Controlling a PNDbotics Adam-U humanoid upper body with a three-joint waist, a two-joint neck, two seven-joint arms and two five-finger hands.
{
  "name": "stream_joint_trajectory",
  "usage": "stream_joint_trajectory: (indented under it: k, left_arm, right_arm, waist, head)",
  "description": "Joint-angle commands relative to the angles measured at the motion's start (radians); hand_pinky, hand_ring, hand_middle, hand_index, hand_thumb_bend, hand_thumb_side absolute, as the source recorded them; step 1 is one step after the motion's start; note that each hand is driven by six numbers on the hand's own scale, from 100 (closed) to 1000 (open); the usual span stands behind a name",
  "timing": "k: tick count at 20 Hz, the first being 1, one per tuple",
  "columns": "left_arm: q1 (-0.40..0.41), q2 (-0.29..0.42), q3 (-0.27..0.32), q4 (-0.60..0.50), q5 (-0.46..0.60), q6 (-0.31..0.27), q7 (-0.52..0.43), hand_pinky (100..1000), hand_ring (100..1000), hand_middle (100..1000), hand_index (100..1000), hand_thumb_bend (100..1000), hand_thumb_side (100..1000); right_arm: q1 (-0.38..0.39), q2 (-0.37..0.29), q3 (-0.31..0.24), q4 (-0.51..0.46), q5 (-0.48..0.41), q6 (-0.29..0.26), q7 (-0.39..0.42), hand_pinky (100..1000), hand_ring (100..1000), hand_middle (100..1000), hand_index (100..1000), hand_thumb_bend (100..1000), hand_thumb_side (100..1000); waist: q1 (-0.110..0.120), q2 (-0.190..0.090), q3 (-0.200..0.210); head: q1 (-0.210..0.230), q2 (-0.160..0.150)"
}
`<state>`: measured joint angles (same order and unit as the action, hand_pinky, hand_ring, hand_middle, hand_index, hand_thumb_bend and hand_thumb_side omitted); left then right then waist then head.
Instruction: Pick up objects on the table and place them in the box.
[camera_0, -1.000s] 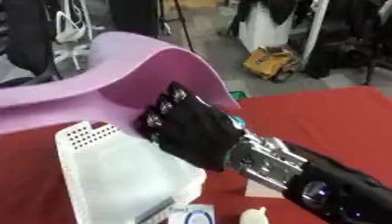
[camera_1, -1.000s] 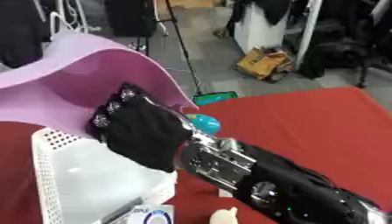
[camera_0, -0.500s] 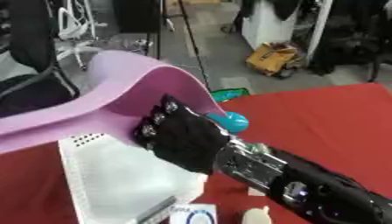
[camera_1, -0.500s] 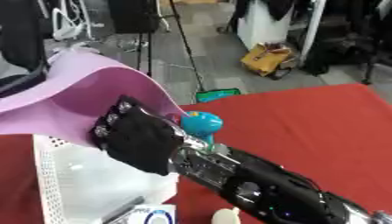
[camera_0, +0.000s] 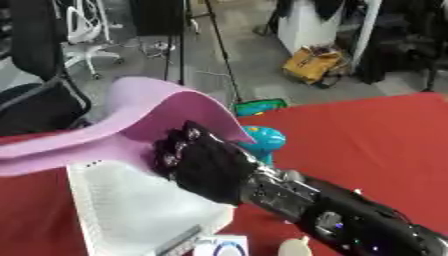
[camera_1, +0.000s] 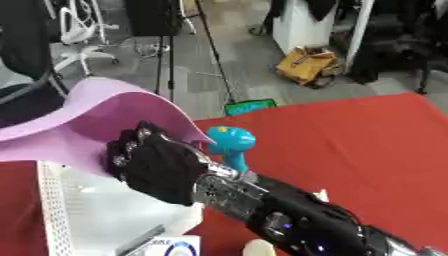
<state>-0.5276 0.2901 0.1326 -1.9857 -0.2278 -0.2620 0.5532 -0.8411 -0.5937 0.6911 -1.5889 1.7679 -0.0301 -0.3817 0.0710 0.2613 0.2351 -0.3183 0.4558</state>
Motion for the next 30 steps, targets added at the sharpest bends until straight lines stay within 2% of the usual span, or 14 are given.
stream_joint_trajectory:
  k: [1,3,6,7,8,9,10,11,12,13,18,20,23,30]
  left_arm:
    - [-0.017,0.01,0.006,-0.014,0.004,-0.004,0.001,816,876,742,790,100,1000]
    - [-0.016,0.01,0.006,-0.014,0.005,-0.003,0.001,816,876,742,790,100,1000]
    - [-0.016,0.012,0.006,-0.014,0.005,-0.003,0.002,816,876,742,789,100,1000]
    - [-0.016,0.013,0.006,-0.014,0.004,-0.003,0.001,816,876,742,789,100,1000]
    - [-0.017,0.014,0.006,-0.014,0.004,-0.003,0.001,816,876,742,789,100,1000]
    - [-0.017,0.015,0.005,-0.014,0.004,-0.003,0.001,816,876,742,789,100,1000]
    - [-0.017,0.015,0.005,-0.014,0.004,-0.003,0.0,816,876,742,789,100,1000]
    - [-0.017,0.016,0.005,-0.014,0.004,-0.003,0.0,816,876,742,789,100,1000]
    - [-0.017,0.016,0.005,-0.014,0.004,-0.003,-0.001,816,876,742,789,100,1000]
    - [-0.017,0.017,0.005,-0.014,0.004,-0.003,-0.001,816,876,742,789,100,1000]
    - [-0.018,0.017,0.004,-0.014,0.004,-0.005,-0.003,816,876,742,789,100,1000]
    - [-0.018,0.018,0.004,-0.014,0.004,-0.005,-0.004,817,877,742,789,100,1000]
    - [-0.018,0.018,0.004,-0.014,0.004,-0.006,-0.005,816,877,742,789,100,1000]
    - [-0.015,0.021,0.004,-0.014,0.004,-0.005,-0.008,816,876,742,789,100,1000]
  right_arm:
    - [-0.012,-0.003,-0.005,0.003,0.008,-0.016,-0.009,100,372,475,565,100,608]
    - [-0.011,-0.004,-0.003,0.008,0.012,-0.033,-0.005,100,442,497,578,100,709]
    - [0.003,-0.027,-0.003,-0.013,0.005,-0.061,0.006,100,501,511,590,100,777]
    - [0.017,-0.049,-0.003,-0.034,-0.002,-0.074,0.013,100,550,527,604,100,822]
    - [0.028,-0.067,-0.006,-0.058,-0.01,-0.087,0.024,100,550,527,604,100,822]
    - [0.035,-0.081,-0.006,-0.082,-0.018,-0.101,0.038,179,594,542,616,120,876]
    - [0.04,-0.091,-0.008,-0.104,-0.026,-0.114,0.051,199,593,541,617,102,921]
    - [0.042,-0.099,-0.01,-0.124,-0.035,-0.128,0.065,263,605,551,625,150,915]
    - [0.044,-0.106,-0.013,-0.141,-0.044,-0.139,0.079,263,605,551,625,150,915]
    - [0.044,-0.11,-0.016,-0.157,-0.054,-0.149,0.089,318,621,564,635,172,956]
    - [0.042,-0.122,-0.03,-0.203,-0.096,-0.181,0.117,329,623,570,639,192,975]
    - [0.039,-0.125,-0.038,-0.219,-0.109,-0.181,0.119,329,618,578,641,193,976]
    - [0.033,-0.131,-0.046,-0.246,-0.123,-0.177,0.117,392,631,591,647,199,972]
    - [0.013,-0.14,-0.084,-0.323,-0.154,-0.137,0.1,386,603,579,645,208,955]
  waist:
    - [0.0,-0.013,0.003]
    - [0.0,-0.012,0.003]
    - [-0.001,-0.013,0.001]
    - [-0.002,-0.014,0.0]
    - [-0.003,-0.014,0.0]
    - [-0.005,-0.016,0.0]
    - [-0.006,-0.016,0.0]
    - [-0.007,-0.018,-0.001]
    - [-0.008,-0.019,-0.001]
    - [-0.009,-0.02,-0.002]
    - [-0.012,-0.023,-0.004]
    - [-0.012,-0.024,-0.004]
    - [-0.013,-0.026,-0.007]
    - [-0.011,-0.033,-0.01]
  head:
    - [-0.001,-0.009]
    - [0.0,-0.008]
    - [0.001,-0.006]
    - [0.002,-0.005]
    - [0.002,-0.005]
    - [0.002,-0.005]
    - [0.003,-0.004]
    - [0.003,-0.004]
    - [0.004,-0.004]
    - [0.004,-0.004]
    - [0.006,-0.004]
    - [0.006,-0.003]
    - [0.006,-0.004]
    - [0.006,-0.006]
